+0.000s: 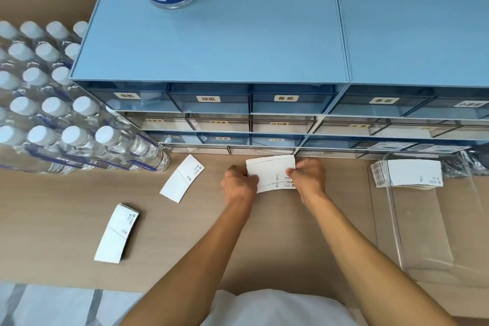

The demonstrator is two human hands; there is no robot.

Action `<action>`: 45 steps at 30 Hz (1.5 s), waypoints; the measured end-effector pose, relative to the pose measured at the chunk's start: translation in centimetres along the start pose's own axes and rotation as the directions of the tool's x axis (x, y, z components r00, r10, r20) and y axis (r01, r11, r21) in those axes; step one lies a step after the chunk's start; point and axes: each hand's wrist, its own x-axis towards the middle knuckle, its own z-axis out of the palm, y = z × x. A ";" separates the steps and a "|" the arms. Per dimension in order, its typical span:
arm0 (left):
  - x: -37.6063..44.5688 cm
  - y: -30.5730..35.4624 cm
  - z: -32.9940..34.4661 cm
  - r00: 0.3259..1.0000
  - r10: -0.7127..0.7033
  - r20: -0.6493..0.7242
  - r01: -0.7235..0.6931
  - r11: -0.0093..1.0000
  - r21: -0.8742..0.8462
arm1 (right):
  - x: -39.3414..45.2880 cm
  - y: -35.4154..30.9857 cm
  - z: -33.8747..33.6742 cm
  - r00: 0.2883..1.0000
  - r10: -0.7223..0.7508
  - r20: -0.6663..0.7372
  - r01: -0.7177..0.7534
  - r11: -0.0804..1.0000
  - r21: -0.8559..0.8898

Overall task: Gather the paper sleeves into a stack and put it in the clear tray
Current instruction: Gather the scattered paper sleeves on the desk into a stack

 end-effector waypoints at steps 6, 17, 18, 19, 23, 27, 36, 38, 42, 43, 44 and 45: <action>0.4 -1.1 -1.1 0.996 -0.010 0.090 0.019 0.995 -0.098 | -1.1 -0.1 0.2 0.996 -0.007 0.087 0.005 1.000 0.027; 0.5 -8.7 -8.1 0.987 -0.157 -0.013 0.139 0.904 -0.404 | -6.4 -2.6 6.9 0.919 -0.138 0.370 0.191 0.975 -0.110; 0.6 -9.4 -8.7 0.984 -0.178 -0.028 0.148 0.889 -0.433 | -6.9 -3.1 7.7 0.903 -0.160 0.398 0.229 0.964 -0.132; 0.7 -9.8 -9.4 0.980 -0.193 -0.042 0.152 0.873 -0.464 | -7.3 -3.5 8.6 0.888 -0.177 0.425 0.264 0.952 -0.154; 1.8 -10.1 -12.0 0.966 -0.238 -0.104 0.149 0.834 -0.531 | -8.1 -5.9 11.7 0.842 -0.240 0.483 0.376 0.903 -0.208; 3.6 -9.4 -14.5 0.951 -0.269 -0.155 0.134 0.806 -0.577 | -8.5 -8.4 14.7 0.804 -0.288 0.521 0.465 0.851 -0.246; 6.4 -8.8 -16.3 0.918 -0.333 -0.215 0.167 0.816 -0.553 | -9.0 -8.5 18.2 0.845 -0.270 0.462 0.382 0.909 -0.166; 6.6 -9.0 -16.1 0.912 -0.342 -0.228 0.176 0.826 -0.535 | -9.0 -8.3 18.1 0.843 -0.268 0.466 0.377 0.913 -0.156; 6.5 -9.5 -15.5 0.918 -0.306 -0.254 0.143 0.850 -0.508 | -8.6 -8.1 17.3 0.855 -0.232 0.463 0.328 0.935 -0.138; 6.3 -9.5 -15.4 0.923 -0.294 -0.248 0.136 0.852 -0.505 | -8.6 -8.0 16.9 0.861 -0.225 0.457 0.310 0.943 -0.120; 6.2 -9.5 -15.3 0.930 -0.282 -0.235 0.132 0.854 -0.504 | -8.6 -7.9 16.5 0.867 -0.215 0.450 0.287 0.953 -0.097; 5.9 -9.5 -15.0 0.939 -0.268 -0.215 0.129 0.856 -0.500 | -8.6 -7.7 15.9 0.873 -0.209 0.441 0.268 0.960 -0.076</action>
